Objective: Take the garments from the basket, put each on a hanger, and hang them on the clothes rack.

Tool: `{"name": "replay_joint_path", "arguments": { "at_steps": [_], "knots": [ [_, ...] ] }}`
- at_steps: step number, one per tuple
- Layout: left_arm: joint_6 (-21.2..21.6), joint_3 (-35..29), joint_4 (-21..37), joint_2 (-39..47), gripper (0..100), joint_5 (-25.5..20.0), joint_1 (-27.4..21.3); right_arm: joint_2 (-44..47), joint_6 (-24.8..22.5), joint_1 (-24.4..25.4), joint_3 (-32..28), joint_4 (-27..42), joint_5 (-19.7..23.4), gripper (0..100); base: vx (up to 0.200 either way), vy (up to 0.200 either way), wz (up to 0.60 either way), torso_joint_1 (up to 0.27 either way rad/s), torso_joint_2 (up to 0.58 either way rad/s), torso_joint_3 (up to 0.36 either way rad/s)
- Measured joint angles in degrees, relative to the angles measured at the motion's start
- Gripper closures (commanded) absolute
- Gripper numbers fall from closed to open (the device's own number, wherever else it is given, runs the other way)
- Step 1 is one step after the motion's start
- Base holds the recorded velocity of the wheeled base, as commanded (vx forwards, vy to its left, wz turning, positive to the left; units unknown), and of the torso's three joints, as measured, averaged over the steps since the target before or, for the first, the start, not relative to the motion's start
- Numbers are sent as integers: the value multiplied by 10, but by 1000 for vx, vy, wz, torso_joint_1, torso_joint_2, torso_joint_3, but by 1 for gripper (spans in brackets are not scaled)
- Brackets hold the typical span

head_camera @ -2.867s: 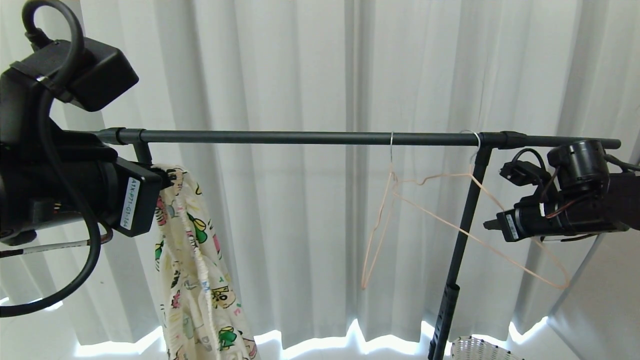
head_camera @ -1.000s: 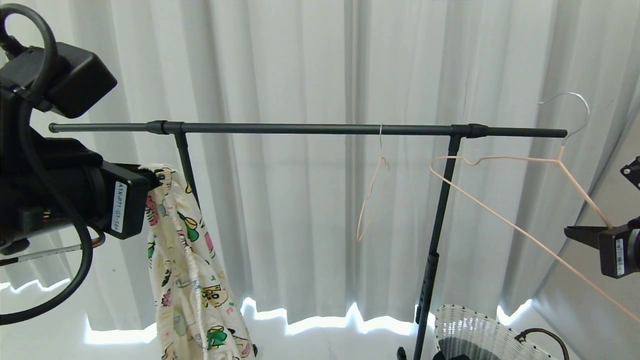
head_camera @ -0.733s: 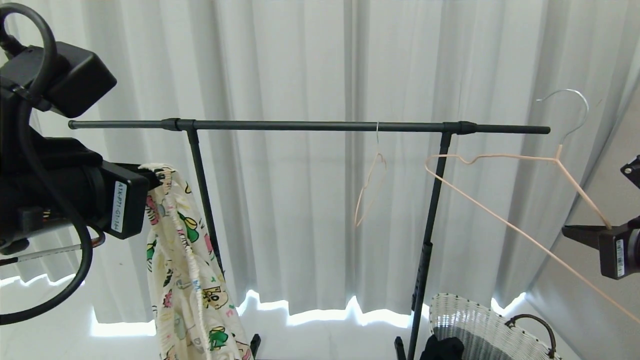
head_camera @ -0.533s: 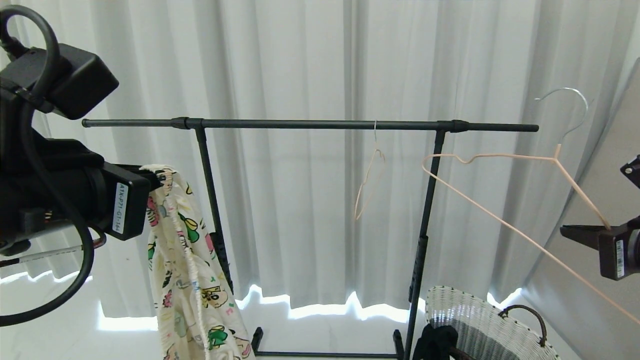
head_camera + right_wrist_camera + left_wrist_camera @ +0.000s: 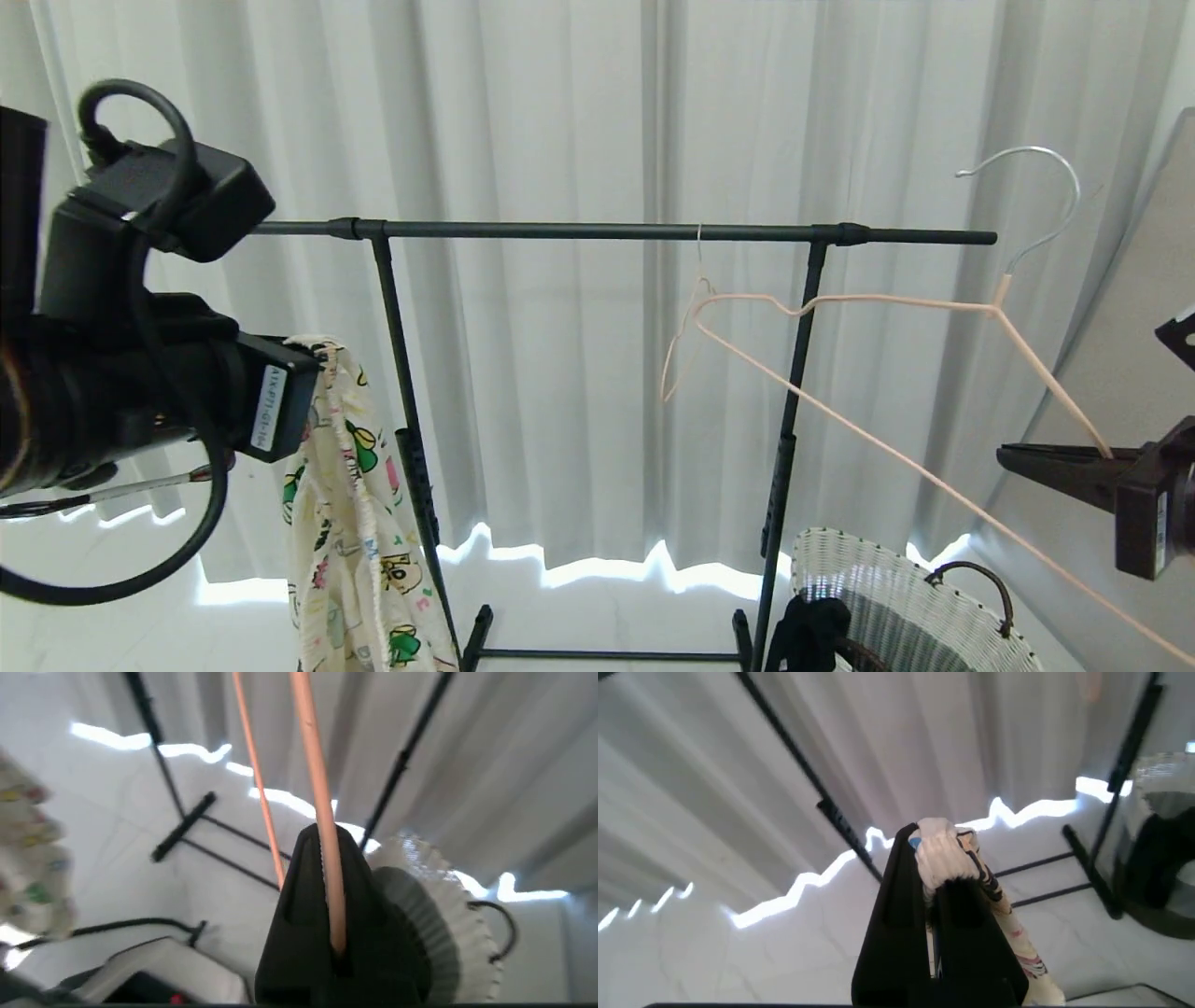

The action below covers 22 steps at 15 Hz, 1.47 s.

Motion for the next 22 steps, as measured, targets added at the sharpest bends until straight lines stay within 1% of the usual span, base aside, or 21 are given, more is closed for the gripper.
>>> {"name": "replay_joint_path", "arguments": {
  "at_steps": [2, 4, 6, 7, 8, 9, 12, 18, 19, 20, 22],
  "knots": [
    [-51, -23, 0, 50, 100, 50, -1, -12, 48, 106, 0, 18, -1, 100, 0, 0, 0, 0, 0, 0],
    [-117, -66, -1, 106, 100, 79, -4, -19, 108, 204, 0, 32, -1, 100, 0, 0, 0, 0, 0, 0],
    [-171, -100, -1, 147, 100, 85, -16, -12, 148, 268, 0, 33, -2, 100, 0, 0, 0, 0, 0, 0],
    [-195, -113, -1, 163, 100, 85, -23, -2, 158, 288, 0, 28, -2, 100, 0, 0, 0, 0, 0, 0],
    [-207, -121, -1, 175, 100, 85, -29, 9, 162, 299, 0, 13, -3, 100, 0, 0, 0, 0, 0, 0],
    [-210, -126, -1, 182, 100, 85, -34, 21, 166, 305, -1, -1, -7, 100, 0, 0, 0, 0, 0, 0],
    [-212, -135, -1, 193, 100, 85, -42, 64, 186, 308, -5, -31, -48, 100, 0, 0, 0, 0, 0, 0],
    [-229, -137, -1, 200, 100, 88, -72, 118, 190, 307, -30, -36, -59, 100, 0, 0, 0, 0, 0, 0],
    [-230, -136, -1, 200, 100, 90, -74, 124, 190, 305, -35, -36, -69, 100, 0, 0, 0, 0, 0, 0],
    [-230, -136, -1, 201, 100, 95, -75, 132, 190, 301, -41, -37, -82, 100, 0, 0, 0, 0, 0, 0],
    [-233, -136, -1, 202, 100, 116, -75, 143, 196, 295, -48, -62, -91, 100, 0, 0, 0, 0, 0, 0]
  ]
}}
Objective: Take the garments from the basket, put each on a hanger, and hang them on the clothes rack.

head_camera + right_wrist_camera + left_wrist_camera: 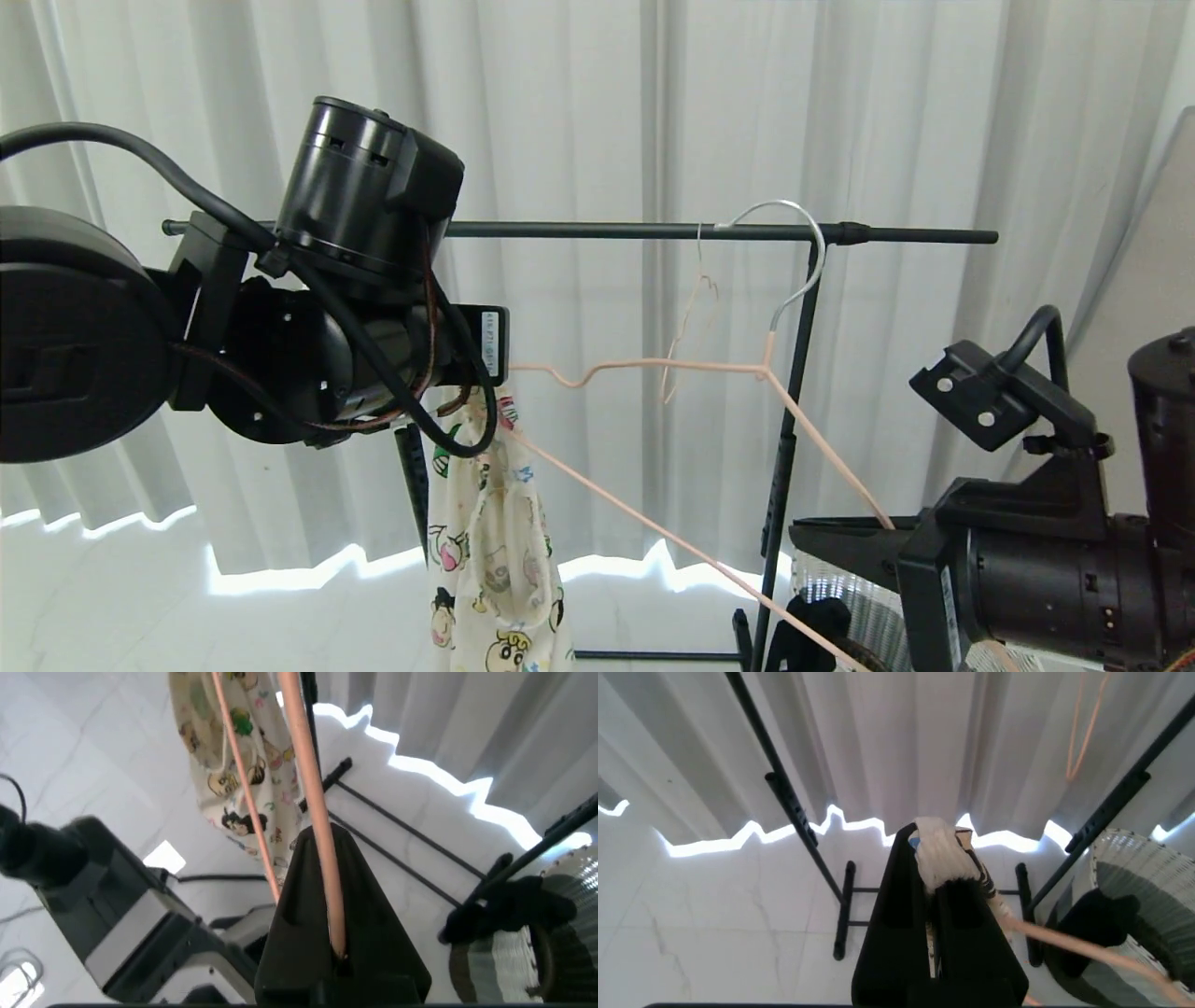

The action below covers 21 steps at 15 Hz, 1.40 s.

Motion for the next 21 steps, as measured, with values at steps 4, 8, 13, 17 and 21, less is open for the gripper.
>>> {"name": "replay_joint_path", "arguments": {
  "at_steps": [4, 8, 13, 17, 21],
  "knots": [
    [-7, 0, 0, 1, 100, 3, -1, 12, 2, -3, -15, -8, -1, 100, 0, 0, 0, 0, 0, 0],
    [-7, -15, 0, 1, 100, 3, -6, 49, 4, -2, -36, -10, -36, 100, 0, 0, 0, 0, 0, 0],
    [-13, -27, 0, -1, 100, 3, -24, 106, 8, -2, -63, -56, -51, 100, 0, 0, 0, 0, 0, 0],
    [-33, -50, 0, -2, 100, 3, -65, 136, 9, 2, -77, -61, -53, 100, 0, 0, 0, 0, 0, 0],
    [-36, -66, 0, 2, 100, 3, -92, 157, 10, 10, -91, -80, -54, 100, 0, 0, 0, 0, 0, 0]
  ]
}}
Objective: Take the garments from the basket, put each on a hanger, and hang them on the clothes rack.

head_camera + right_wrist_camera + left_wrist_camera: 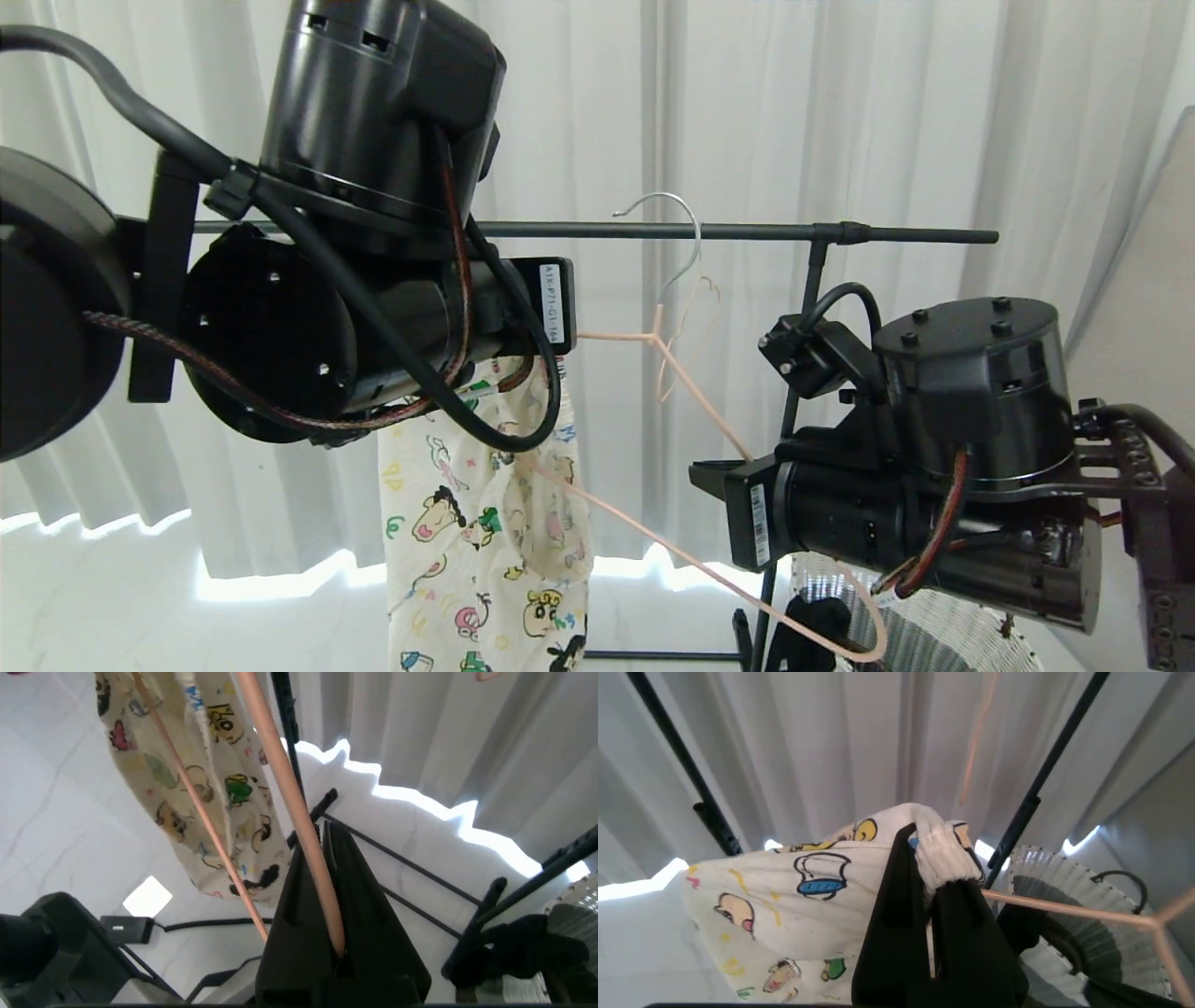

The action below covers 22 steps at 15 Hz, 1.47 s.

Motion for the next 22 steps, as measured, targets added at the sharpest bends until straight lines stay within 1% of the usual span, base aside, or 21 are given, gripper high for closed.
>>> {"name": "replay_joint_path", "arguments": {
  "at_steps": [3, 5, 12, 14, 15, 16, 18, 19, 22],
  "knots": [
    [-15, -26, 0, 13, 100, 0, -16, 17, 9, 10, -18, -2, -7, 100, 0, 0, 0, 0, 0, 0],
    [-16, -41, 0, 23, 100, 0, -27, 28, 12, 14, -30, -2, -15, 100, 0, 0, 0, 0, 0, 0],
    [-15, -73, 0, 37, 100, 0, -46, 45, 14, 17, -36, -20, -21, 100, 0, 0, 0, 0, 0, 0],
    [-15, -74, 1, 37, 100, -1, -48, 45, 14, 18, -35, -19, -36, 100, 0, 0, 0, 0, 0, 0],
    [-14, -74, 4, 36, 100, -1, -48, 45, 14, 18, -35, -22, -57, 100, 0, 0, 0, 0, 0, 0],
    [-14, -72, 4, 36, 0, -1, -46, 44, 13, 17, -34, -26, -68, 100, 0, 0, 0, 0, 0, 0],
    [-13, -71, 4, 36, 0, -1, -42, 39, 12, 17, -33, -36, -74, 100, 0, 0, 0, 0, 0, 0],
    [-13, -72, 4, 36, 0, -1, -41, 36, 10, 17, -33, -51, -78, 100, 0, 0, 0, 0, 0, 0],
    [-9, -72, 4, 32, 0, -1, -42, 31, 9, 17, -31, -75, -105, 100, 0, 0, 0, 0, 0, 0]
  ]
}}
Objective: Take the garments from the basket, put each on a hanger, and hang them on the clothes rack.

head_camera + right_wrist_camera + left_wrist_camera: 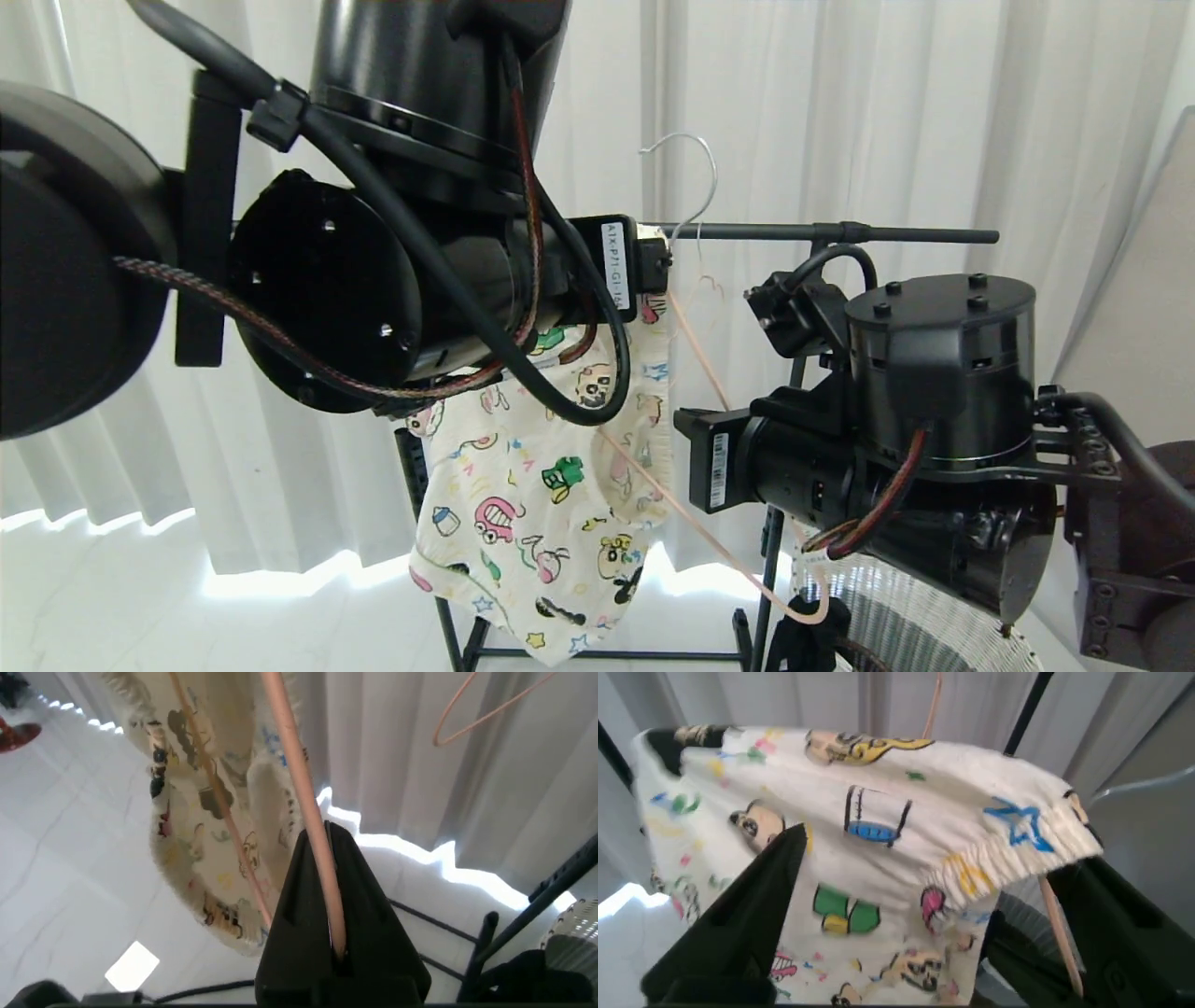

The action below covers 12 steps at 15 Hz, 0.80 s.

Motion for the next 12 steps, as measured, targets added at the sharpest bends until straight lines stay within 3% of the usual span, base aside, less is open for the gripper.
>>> {"name": "replay_joint_path", "arguments": {
  "at_steps": [3, 5, 12],
  "knots": [
    [37, 1, 0, -8, 0, 0, 2, -3, -9, -8, 2, -17, -13, 100, 0, 0, 0, 0, 0, 0],
    [54, 2, 0, -20, 0, 0, 3, -4, -42, -20, 2, -37, -13, 100, 0, 0, 0, 0, 0, 0],
    [74, 28, -1, -55, 0, 0, 9, -20, -97, -55, 8, -49, -8, 100, 0, 0, 0, 0, 0, 0]
  ]
}}
